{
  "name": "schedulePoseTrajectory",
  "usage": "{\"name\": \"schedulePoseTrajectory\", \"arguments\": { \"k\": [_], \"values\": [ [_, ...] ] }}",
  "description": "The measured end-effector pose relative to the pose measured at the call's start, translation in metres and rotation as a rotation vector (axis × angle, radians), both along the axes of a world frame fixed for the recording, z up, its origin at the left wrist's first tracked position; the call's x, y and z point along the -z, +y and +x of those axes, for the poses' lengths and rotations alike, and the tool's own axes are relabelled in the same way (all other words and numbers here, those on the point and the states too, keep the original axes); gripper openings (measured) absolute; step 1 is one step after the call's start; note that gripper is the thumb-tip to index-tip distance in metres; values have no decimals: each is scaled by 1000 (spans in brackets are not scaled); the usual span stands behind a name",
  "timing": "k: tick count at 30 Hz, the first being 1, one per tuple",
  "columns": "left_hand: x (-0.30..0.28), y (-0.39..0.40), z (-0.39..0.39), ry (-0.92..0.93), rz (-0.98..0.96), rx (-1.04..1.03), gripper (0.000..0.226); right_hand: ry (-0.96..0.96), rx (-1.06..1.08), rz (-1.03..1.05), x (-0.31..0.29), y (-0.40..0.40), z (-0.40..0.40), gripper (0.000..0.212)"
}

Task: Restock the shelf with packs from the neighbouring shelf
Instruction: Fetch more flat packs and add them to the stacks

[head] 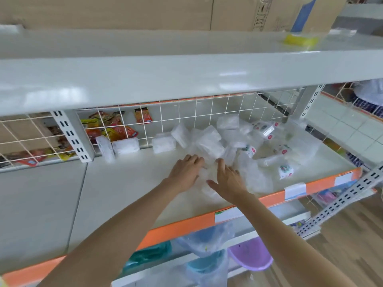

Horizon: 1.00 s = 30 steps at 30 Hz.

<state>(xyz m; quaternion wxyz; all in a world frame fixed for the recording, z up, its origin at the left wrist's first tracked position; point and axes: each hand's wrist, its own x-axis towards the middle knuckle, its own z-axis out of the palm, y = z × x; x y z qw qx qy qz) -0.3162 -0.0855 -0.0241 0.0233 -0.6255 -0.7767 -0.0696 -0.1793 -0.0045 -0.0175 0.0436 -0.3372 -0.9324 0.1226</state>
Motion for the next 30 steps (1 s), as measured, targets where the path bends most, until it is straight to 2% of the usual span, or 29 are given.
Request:
{"name": "schedulePoseTrajectory", "arguments": {
  "k": [5,10,13,17,19,25,30],
  "values": [
    [1,-51,-17,-58,11,-117,33,-21,-61,-112,12,-18,-10,58],
    [0,-123,-23,-139,6,-347,37,-10,-171,-276,13,-48,-30,56],
    [-3,-172,-21,-199,54,-504,39,38,-287,-381,2,-77,-50,47],
    [-15,-234,-16,-212,194,-711,36,256,-422,-421,-7,-123,-79,27],
    [-19,-266,-16,-208,275,-779,34,324,-477,-462,-11,-148,-91,24],
    [-20,-374,-21,-228,377,-933,36,370,-737,-435,-15,-237,-115,26],
    [-22,-462,-23,-252,434,-1026,34,403,-835,-414,-12,-329,-134,29]
  ]
}}
